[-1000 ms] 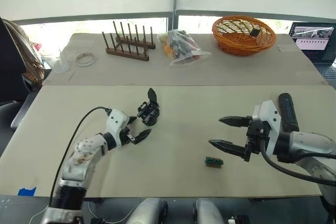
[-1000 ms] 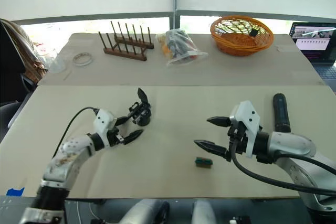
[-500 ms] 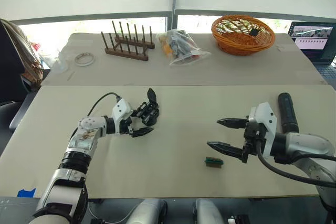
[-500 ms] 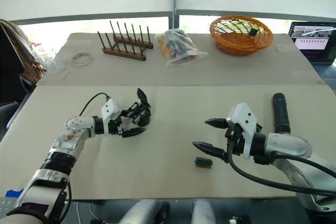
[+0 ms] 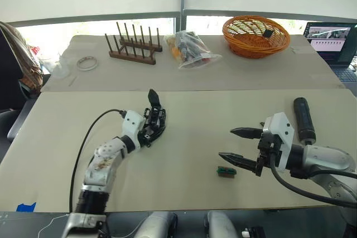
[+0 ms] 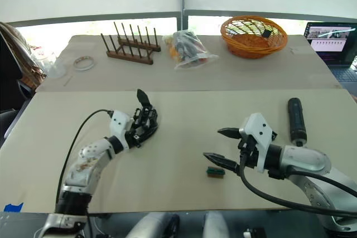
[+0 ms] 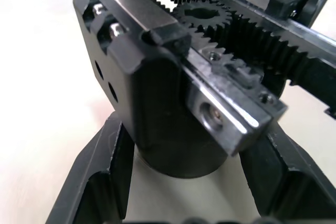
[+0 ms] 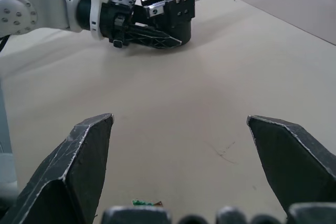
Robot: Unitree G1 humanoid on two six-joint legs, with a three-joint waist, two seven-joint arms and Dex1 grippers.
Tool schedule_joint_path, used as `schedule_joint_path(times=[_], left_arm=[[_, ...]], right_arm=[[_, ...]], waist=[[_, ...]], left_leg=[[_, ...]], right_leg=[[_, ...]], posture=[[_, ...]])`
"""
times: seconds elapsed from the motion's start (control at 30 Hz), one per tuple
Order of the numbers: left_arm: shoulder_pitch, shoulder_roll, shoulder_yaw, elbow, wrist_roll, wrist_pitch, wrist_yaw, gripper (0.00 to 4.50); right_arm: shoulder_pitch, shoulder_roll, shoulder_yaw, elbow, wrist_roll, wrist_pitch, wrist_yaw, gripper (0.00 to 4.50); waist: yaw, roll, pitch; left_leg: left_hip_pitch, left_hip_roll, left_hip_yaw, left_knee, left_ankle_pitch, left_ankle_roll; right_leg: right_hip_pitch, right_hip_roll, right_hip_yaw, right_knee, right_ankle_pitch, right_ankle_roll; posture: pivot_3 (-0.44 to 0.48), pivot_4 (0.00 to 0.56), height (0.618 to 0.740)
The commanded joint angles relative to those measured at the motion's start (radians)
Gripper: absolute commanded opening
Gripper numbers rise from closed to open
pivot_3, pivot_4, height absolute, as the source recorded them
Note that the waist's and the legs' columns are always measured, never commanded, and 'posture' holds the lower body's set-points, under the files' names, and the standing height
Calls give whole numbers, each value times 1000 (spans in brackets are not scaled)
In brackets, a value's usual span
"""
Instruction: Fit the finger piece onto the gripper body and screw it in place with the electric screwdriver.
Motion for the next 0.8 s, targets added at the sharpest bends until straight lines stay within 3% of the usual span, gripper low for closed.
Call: schedule_joint_path(times=[0.03, 0.17, 0.2, 0.3, 0.43, 0.57, 0.8], left_arm=[[-2, -43, -4, -110, 46, 67, 136, 2321], [39, -19, -47, -95, 52, 11, 95, 4250], [45, -4, -39, -93, 38, 1, 75, 4441], [46, 46, 8, -72, -36, -11, -20, 4441], [14, 168, 40, 29, -135, -69, -252, 4441], [-87, 261, 1, 228, -132, -208, -460, 4441], [-256, 253, -25, 526, -71, -427, -533, 4441]], right_arm=[[0, 5, -16, -26, -2, -26, 4, 4500], [-9, 11, 3, -20, -15, -32, 4, 4500], [-12, 13, 5, -19, -18, -32, 5, 4500], [-17, 15, 6, -15, -23, -33, 9, 4500], [-29, 12, 10, -3, -31, -39, 23, 4500], [-56, 10, 15, 13, -37, -37, 36, 4500], [-57, 2, -2, 3, -34, -22, 41, 4500]], waist=[[7, 0, 0], [8, 0, 0], [8, 0, 0], [9, 0, 0], [7, 1, 0], [12, 1, 0], [6, 1, 0]], left_leg=[[0, 0, 0, 0, 0, 0], [0, 1, 0, -2, 0, -1], [1, 1, 0, -2, 0, -1], [1, 1, 0, -1, 0, -1], [2, 1, 0, -2, 0, -1], [3, 1, 0, -2, 0, -1], [3, 0, 0, -2, 0, 0]], right_leg=[[0, 0, 0, 0, 0, 0], [-1, 1, 0, 0, 0, 0], [-1, 1, 0, 0, 0, 0], [-1, 1, 0, 0, 0, 0], [-2, 1, -1, 0, 0, 0], [-2, 1, -1, -1, 0, 0], [-1, -1, -2, -1, 0, 0]], posture=[[0, 150, 740], [0, 150, 740], [0, 150, 740], [0, 150, 740], [0, 150, 740], [0, 150, 740], [0, 150, 740]])
